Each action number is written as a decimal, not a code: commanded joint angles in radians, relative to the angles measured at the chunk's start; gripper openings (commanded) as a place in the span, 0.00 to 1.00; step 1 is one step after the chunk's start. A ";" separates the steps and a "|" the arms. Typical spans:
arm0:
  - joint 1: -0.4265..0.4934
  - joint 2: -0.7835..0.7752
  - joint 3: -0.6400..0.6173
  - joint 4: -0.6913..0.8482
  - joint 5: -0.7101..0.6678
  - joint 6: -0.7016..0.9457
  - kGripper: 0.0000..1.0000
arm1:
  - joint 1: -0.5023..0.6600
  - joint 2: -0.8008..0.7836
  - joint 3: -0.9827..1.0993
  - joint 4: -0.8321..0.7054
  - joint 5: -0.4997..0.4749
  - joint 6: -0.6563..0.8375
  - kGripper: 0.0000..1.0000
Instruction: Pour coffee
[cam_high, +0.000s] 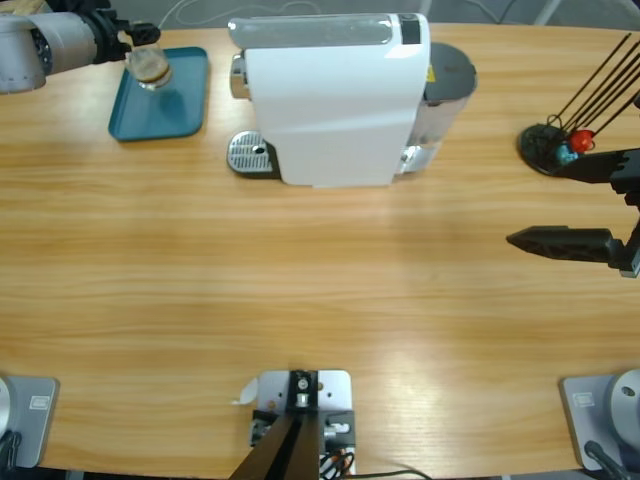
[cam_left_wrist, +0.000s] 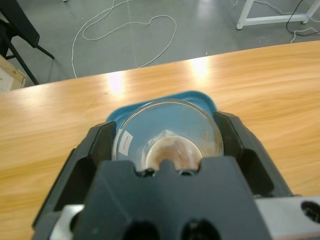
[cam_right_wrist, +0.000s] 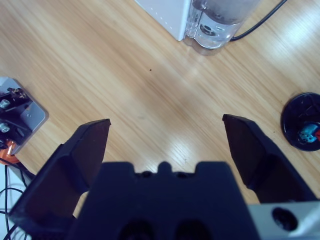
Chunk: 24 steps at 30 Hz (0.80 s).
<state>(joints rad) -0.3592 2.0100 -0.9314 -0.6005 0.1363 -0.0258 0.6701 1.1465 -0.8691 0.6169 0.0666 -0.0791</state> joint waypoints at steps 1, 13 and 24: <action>-0.016 0.056 0.084 -0.082 0.028 -0.023 0.00 | -0.007 0.010 0.013 -0.001 -0.022 -0.013 1.00; -0.038 0.061 0.098 -0.073 0.031 -0.014 0.96 | -0.007 0.007 0.013 0.001 -0.022 -0.014 1.00; -0.040 0.017 0.128 -0.078 0.028 -0.009 0.96 | -0.007 0.002 0.012 0.007 -0.021 -0.014 1.00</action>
<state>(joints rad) -0.3882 2.0211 -0.8569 -0.6739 0.1506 -0.0331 0.6697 1.1464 -0.8691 0.6169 0.0666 -0.0814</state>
